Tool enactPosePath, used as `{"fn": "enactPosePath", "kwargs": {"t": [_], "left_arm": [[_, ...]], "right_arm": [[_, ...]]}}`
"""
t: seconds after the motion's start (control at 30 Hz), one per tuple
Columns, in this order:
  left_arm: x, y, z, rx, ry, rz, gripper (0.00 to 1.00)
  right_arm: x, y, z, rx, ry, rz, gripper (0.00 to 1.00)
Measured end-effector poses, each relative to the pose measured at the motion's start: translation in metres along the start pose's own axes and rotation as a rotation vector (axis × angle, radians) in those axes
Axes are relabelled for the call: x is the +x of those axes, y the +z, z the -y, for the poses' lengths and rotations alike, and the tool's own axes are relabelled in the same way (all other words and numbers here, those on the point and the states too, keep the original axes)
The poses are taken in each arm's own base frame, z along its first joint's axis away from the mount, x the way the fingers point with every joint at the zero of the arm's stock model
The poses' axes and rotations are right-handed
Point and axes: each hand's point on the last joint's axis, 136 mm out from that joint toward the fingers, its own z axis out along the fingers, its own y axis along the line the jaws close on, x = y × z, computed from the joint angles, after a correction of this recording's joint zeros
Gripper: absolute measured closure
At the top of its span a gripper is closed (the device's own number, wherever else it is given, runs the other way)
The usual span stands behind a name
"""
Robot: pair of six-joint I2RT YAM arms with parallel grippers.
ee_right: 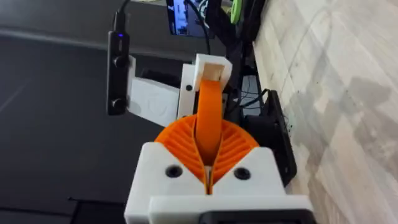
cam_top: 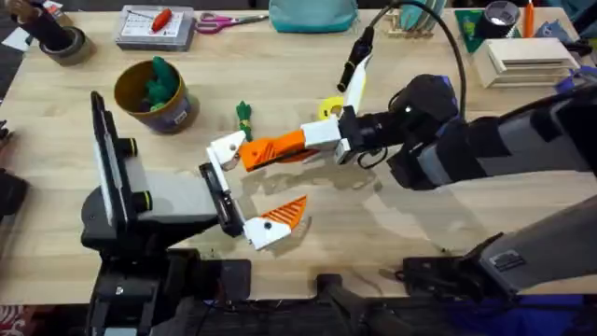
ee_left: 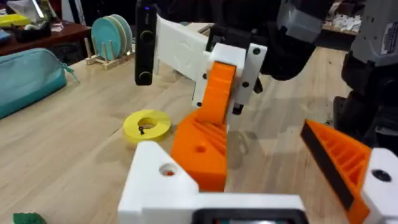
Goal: Pick up the gripper from the table and insert it into the empty holder that is missing its gripper. Then pick up a screw, insert it into the mounting hole, and use the screwdriver to tighten it. Finally, clean up the table by picking up the vegetable and placing it into the bucket.
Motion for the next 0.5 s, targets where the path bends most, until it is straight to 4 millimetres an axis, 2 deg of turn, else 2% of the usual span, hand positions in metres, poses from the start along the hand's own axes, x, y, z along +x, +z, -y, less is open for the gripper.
{"fn": "enactPosePath", "kwargs": {"t": [0.5], "left_arm": [[0.0,0.0,0.0,0.0,0.0,0.0,0.015]], "right_arm": [[0.0015,0.0057,-0.0003,-0.002,0.015,0.004,0.992]]}}
